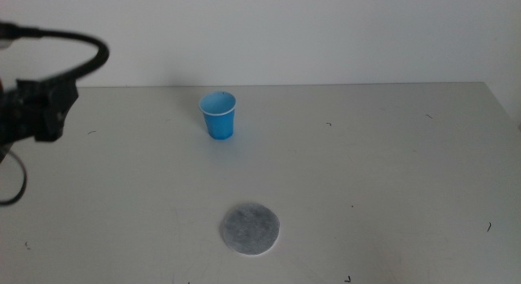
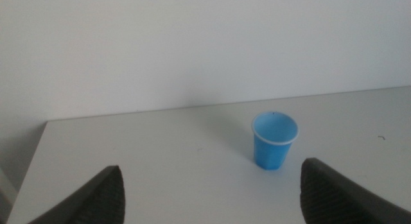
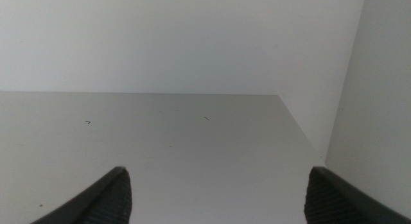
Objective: Place an empty cup on a cup mat.
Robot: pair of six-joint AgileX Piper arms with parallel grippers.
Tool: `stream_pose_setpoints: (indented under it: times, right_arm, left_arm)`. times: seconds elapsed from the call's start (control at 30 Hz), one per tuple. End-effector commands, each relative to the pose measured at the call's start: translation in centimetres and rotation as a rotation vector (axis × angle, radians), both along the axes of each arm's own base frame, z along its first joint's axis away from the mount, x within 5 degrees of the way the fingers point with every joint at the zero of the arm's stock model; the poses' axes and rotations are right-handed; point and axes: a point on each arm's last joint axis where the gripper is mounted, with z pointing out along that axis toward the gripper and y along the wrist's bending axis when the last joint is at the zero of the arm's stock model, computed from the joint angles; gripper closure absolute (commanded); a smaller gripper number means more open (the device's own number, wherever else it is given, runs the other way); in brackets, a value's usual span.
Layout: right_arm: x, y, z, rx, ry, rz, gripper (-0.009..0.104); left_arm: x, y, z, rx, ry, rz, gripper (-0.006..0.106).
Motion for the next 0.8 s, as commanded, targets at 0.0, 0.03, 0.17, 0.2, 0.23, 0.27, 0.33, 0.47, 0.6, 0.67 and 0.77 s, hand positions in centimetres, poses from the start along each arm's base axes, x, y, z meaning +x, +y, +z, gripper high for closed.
stream_pose_setpoints:
  times: [0.0, 0.03, 0.17, 0.2, 0.23, 0.27, 0.33, 0.47, 0.6, 0.67, 0.77]
  right_arm:
    - [-0.2, 0.0, 1.2, -0.023, -0.108, 0.004, 0.001]
    - [-0.2, 0.0, 1.2, -0.023, -0.108, 0.004, 0.001]
    - [-0.2, 0.0, 1.2, -0.023, -0.108, 0.004, 0.001]
    - [-0.2, 0.0, 1.2, -0.023, -0.108, 0.004, 0.001]
    - [-0.2, 0.0, 1.2, -0.023, -0.108, 0.004, 0.001]
    - [-0.2, 0.0, 1.2, -0.023, -0.108, 0.004, 0.001]
    - [-0.2, 0.0, 1.2, -0.023, -0.108, 0.004, 0.001]
    - [-0.2, 0.0, 1.2, -0.023, -0.108, 0.004, 0.001]
    - [-0.2, 0.0, 1.2, -0.023, -0.108, 0.004, 0.001]
    - [-0.2, 0.0, 1.2, -0.023, -0.108, 0.004, 0.001]
    - [-0.2, 0.0, 1.2, -0.023, -0.108, 0.004, 0.001]
  left_arm:
    - [2.7, -1.2, 3.3, -0.041, -0.096, -0.035, -0.002]
    - [3.6, -1.4, 3.8, -0.041, -0.095, -0.039, -0.002]
    - [8.1, -2.7, 5.9, -0.069, -0.082, -0.042, -0.002]
    - [9.3, -3.0, 6.1, -0.079, -0.061, -0.037, -0.002]
    - [10.2, -3.2, 6.0, -0.081, -0.035, -0.033, -0.002]
    - [11.6, -3.5, 6.1, -0.084, 0.001, -0.026, -0.002]
    - [13.9, -4.1, 6.1, -0.098, 0.071, -0.015, -0.002]
    - [17.4, -5.0, 6.1, -0.121, 0.197, 0.000, -0.002]
    - [20.5, -6.2, 5.1, -0.109, 0.319, -0.003, -0.002]
    - [21.6, -7.1, 4.9, -0.092, 0.352, -0.019, -0.002]
    - [23.0, -8.4, 4.5, -0.094, 0.392, -0.038, -0.002]
